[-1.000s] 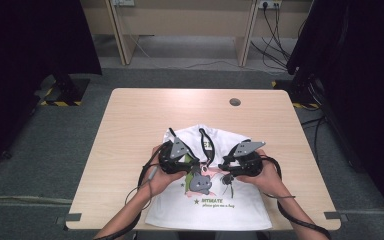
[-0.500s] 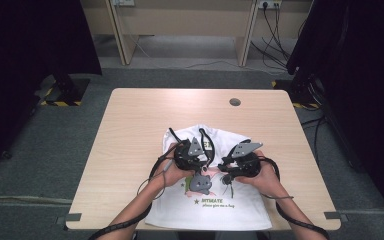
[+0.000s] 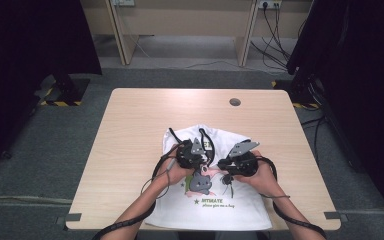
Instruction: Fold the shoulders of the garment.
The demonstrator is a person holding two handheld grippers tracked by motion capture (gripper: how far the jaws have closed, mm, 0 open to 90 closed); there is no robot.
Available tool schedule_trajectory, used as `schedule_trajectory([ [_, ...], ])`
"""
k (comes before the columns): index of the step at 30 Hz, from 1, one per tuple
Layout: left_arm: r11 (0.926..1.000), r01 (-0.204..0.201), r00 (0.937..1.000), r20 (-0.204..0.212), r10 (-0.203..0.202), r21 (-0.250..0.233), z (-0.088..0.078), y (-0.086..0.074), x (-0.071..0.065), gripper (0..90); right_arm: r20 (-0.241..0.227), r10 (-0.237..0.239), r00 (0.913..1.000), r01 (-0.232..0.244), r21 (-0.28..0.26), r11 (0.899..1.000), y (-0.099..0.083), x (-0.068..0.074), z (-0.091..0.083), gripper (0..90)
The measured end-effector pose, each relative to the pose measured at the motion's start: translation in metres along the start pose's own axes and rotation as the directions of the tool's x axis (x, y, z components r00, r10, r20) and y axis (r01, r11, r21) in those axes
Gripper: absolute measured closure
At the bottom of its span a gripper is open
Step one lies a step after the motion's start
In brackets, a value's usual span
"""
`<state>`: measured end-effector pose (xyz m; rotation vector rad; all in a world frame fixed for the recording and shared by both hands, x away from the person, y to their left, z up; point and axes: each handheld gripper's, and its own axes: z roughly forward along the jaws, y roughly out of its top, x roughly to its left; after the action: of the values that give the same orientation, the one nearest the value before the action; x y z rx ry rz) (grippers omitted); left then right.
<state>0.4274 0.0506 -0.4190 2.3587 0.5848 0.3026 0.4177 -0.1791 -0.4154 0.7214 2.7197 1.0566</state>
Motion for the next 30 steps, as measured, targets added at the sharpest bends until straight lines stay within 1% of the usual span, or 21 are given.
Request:
schedule_trajectory([
  [1,1.0000,0.005,1.0000,-0.003,-0.005,-0.002,-0.004,-0.002,0.001,84.4,0.001,-0.002,1.0000,0.002,0.003,1.000,0.001,0.000,0.000,79.4],
  [3,1.0000,0.005,1.0000,-0.003,-0.005,-0.002,-0.004,-0.002,0.001,85.1,0.002,-0.001,1.0000,0.001,0.004,1.000,0.002,0.001,0.001,79.4],
  [4,1.0000,0.005,1.0000,-0.003,-0.005,-0.002,-0.004,-0.002,0.001,85.1,0.002,-0.001,1.0000,0.001,0.004,1.000,0.002,0.001,0.001,81.1],
  [7,1.0000,0.002,0.9999,-0.011,-0.002,-0.005,-0.011,-0.008,0.000,85.0,0.002,0.000,1.0000,0.000,0.002,1.000,0.001,0.002,0.000,81.5],
  [9,1.0000,0.002,0.9999,-0.011,-0.002,-0.005,-0.011,-0.008,0.000,85.0,0.002,0.000,1.0000,0.000,0.000,1.000,0.001,0.002,-0.001,81.5],
  [10,1.0000,0.002,1.0000,-0.006,-0.002,0.000,-0.014,-0.012,-0.001,85.0,0.002,0.000,1.0000,0.000,0.000,1.000,0.001,0.002,-0.001,81.5],
  [11,1.0000,0.002,1.0000,-0.006,-0.002,0.000,-0.014,-0.012,-0.001,84.9,0.002,0.000,1.0000,0.000,0.000,1.000,0.001,0.002,-0.001,81.5],
  [12,1.0000,-0.005,1.0000,-0.009,0.005,0.000,-0.018,-0.016,-0.003,84.9,0.004,-0.002,1.0000,0.002,-0.002,1.000,0.000,0.002,-0.002,81.6],
  [14,1.0000,-0.005,1.0000,-0.009,0.005,0.000,-0.018,-0.016,-0.003,84.9,0.003,-0.005,1.0000,0.005,-0.004,1.000,0.000,0.003,-0.004,81.6],
  [17,1.0000,-0.008,0.9999,-0.012,0.008,-0.001,-0.027,-0.021,-0.003,84.7,0.005,-0.006,1.0000,0.006,-0.008,1.000,0.001,0.004,-0.005,81.6],
  [19,1.0000,-0.008,0.9999,-0.012,0.008,-0.001,-0.027,-0.021,-0.003,84.4,0.005,-0.007,1.0000,0.007,-0.007,1.000,0.002,0.004,-0.005,81.6],
  [21,1.0000,-0.009,0.9999,-0.006,0.009,-0.001,-0.030,-0.023,-0.003,82.7,0.005,-0.007,1.0000,0.007,-0.007,1.000,0.002,0.004,-0.005,81.0],
  [22,1.0000,-0.009,0.9999,-0.006,0.009,-0.001,-0.030,-0.023,-0.003,82.7,-0.002,-0.014,0.9999,0.014,0.007,1.000,0.001,0.004,-0.004,81.0],
  [23,0.9999,0.006,1.0000,0.004,-0.006,-0.013,-0.030,-0.026,-0.003,82.7,-0.002,-0.014,0.9999,0.014,0.007,1.000,0.001,0.004,-0.004,77.4],
  [24,0.9999,0.006,1.0000,0.004,-0.006,-0.013,-0.030,-0.026,-0.003,77.0,-0.002,-0.014,0.9999,0.014,0.007,1.000,0.001,0.004,-0.004,77.4],
  [25,0.9999,0.006,1.0000,0.004,-0.006,-0.013,-0.030,-0.026,-0.003,77.0,-0.010,-0.014,0.9999,0.014,0.002,1.000,0.000,0.005,-0.004,71.6],
  [26,0.9988,0.020,0.9998,0.004,-0.019,-0.044,-0.031,-0.029,-0.005,77.0,-0.010,-0.014,0.9999,0.014,0.002,1.000,0.000,0.005,-0.004,71.6],
  [27,0.9988,0.020,0.9998,0.004,-0.019,-0.044,-0.031,-0.029,-0.005,63.8,-0.010,-0.014,0.9999,0.014,0.002,1.000,0.000,0.005,-0.004,71.6],
  [28,0.9958,0.041,0.9991,-0.007,-0.042,-0.082,-0.034,-0.031,-0.005,63.8,-0.012,-0.005,0.9999,0.005,-0.016,1.000,0.000,0.005,-0.007,63.1],
  [29,0.9958,0.041,0.9991,-0.007,-0.042,-0.082,-0.034,-0.031,-0.005,49.4,-0.012,-0.005,0.9999,0.005,-0.016,1.000,0.000,0.005,-0.007,63.1],
  [30,0.9958,0.041,0.9991,-0.007,-0.042,-0.082,-0.034,-0.031,-0.005,49.4,-0.007,0.011,0.9999,-0.011,-0.032,0.999,0.000,0.004,-0.011,63.1],
])
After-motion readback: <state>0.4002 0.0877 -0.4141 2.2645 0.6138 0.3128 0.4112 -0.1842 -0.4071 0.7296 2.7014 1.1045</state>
